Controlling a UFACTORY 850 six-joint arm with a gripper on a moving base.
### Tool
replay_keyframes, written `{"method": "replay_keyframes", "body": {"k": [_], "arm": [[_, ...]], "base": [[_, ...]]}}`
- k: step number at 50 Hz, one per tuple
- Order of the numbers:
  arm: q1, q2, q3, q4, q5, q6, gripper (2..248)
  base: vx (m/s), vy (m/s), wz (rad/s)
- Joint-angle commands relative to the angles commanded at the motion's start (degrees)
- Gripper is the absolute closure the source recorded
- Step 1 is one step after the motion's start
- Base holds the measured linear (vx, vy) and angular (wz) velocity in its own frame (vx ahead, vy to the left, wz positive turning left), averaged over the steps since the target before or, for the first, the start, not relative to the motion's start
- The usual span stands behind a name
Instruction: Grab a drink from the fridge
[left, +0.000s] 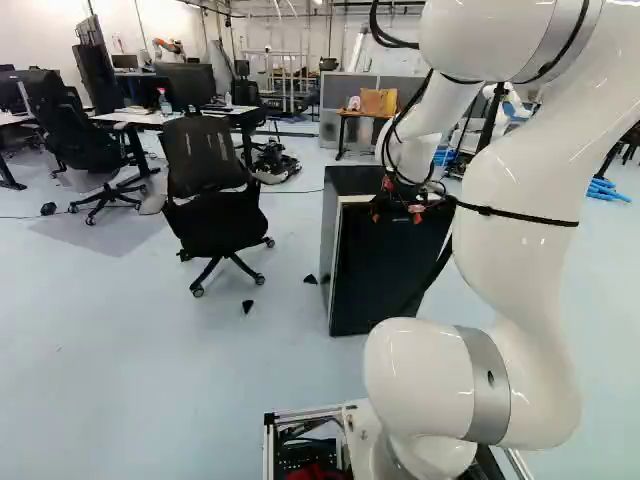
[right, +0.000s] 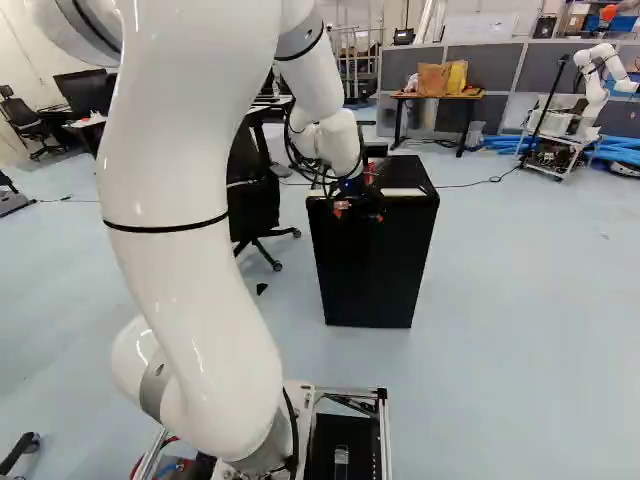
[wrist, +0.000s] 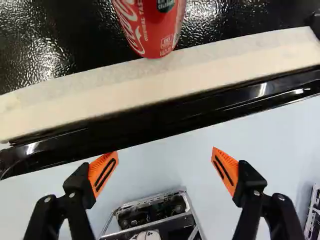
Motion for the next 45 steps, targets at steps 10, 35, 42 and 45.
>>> {"method": "replay_keyframes", "body": {"k": [10, 35, 42, 45], "arm": [[0.0, 0.0, 0.0, -0.7, 1.8, 0.0, 3], [-0.3, 2.4, 3.0, -0.9, 2.2, 0.0, 3], [-0.4, 4.1, 5.1, -1.0, 3.6, 0.0, 3], [-0.5, 4.8, 6.0, -1.2, 4.6, 0.0, 3]], "base": [[0.0, 0.0, 0.0], [0.0, 0.0, 0.0], [0.0, 0.0, 0.0], [0.0, 0.0, 0.0]]}}
